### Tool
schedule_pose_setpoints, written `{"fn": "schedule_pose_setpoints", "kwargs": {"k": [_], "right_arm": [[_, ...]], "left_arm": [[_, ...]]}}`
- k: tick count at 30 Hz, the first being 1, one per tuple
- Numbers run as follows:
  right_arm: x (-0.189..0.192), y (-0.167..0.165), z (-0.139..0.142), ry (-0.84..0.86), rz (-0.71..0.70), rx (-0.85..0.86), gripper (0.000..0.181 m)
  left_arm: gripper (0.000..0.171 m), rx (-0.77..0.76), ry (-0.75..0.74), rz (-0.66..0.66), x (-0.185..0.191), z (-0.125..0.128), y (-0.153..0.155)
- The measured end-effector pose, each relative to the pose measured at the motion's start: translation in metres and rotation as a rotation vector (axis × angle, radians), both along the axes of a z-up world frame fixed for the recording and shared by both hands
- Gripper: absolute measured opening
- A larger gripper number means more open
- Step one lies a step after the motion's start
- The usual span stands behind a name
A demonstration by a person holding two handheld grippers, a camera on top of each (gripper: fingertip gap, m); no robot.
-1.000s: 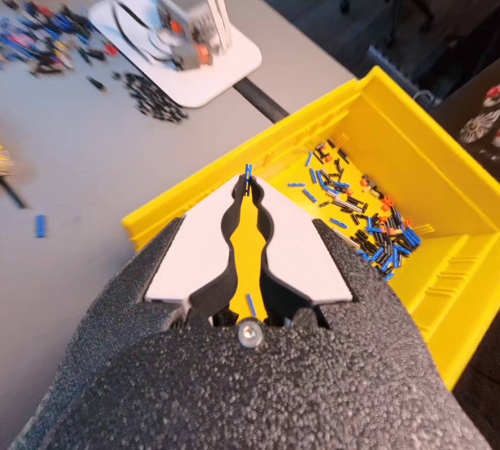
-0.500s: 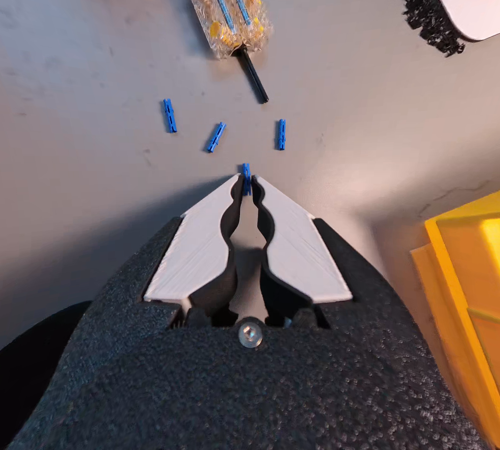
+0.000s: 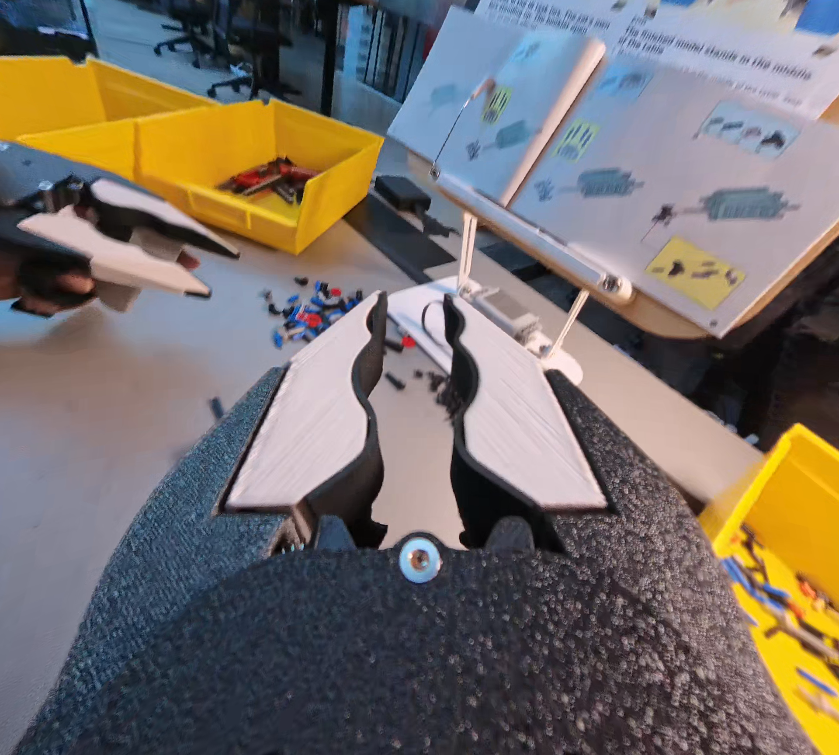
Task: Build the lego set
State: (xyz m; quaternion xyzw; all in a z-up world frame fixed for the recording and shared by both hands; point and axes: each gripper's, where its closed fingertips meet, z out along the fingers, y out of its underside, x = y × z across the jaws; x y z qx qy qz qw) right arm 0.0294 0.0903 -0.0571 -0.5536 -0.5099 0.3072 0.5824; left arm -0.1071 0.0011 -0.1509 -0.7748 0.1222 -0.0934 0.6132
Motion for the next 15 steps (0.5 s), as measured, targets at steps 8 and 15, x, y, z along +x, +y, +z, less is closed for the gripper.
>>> {"fn": "schedule_pose_setpoints", "kwargs": {"k": [8, 15], "right_arm": [[-0.090, 0.099, 0.072, 0.173, -0.117, 0.176, 0.021], [-0.123, 0.158, 0.096, 0.165, -0.227, 0.218, 0.000]], "left_arm": [[0.046, -0.001, 0.003, 0.034, -0.014, -0.004, 0.000], [0.046, -0.017, -0.009, 0.035, -0.017, -0.009, 0.002]]}}
